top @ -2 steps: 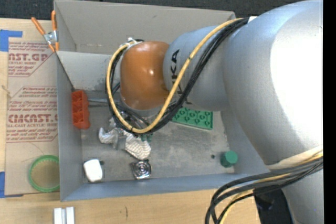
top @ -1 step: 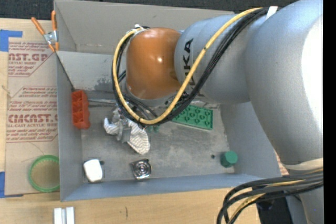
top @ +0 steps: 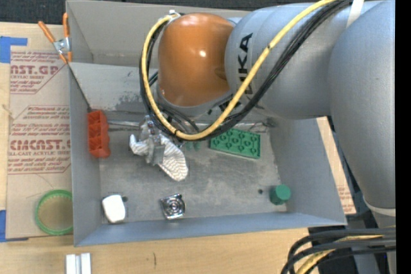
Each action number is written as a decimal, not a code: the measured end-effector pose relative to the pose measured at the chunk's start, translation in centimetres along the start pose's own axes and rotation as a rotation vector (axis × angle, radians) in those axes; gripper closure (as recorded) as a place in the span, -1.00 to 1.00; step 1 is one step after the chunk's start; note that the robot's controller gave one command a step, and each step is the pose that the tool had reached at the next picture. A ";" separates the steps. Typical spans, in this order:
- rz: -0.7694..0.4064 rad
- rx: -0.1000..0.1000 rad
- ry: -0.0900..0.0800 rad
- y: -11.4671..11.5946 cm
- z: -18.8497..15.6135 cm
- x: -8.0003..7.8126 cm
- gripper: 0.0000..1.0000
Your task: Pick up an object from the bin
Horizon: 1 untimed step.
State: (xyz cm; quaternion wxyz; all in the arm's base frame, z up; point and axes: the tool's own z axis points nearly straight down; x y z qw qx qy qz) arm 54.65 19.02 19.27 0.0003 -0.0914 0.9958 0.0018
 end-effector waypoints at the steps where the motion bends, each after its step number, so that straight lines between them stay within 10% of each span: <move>1: -0.002 0.000 -0.002 0.1 -1.4 -0.1 1.00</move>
Offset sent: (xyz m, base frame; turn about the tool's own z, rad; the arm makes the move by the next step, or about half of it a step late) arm -0.0292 0.0185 0.0865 -0.0859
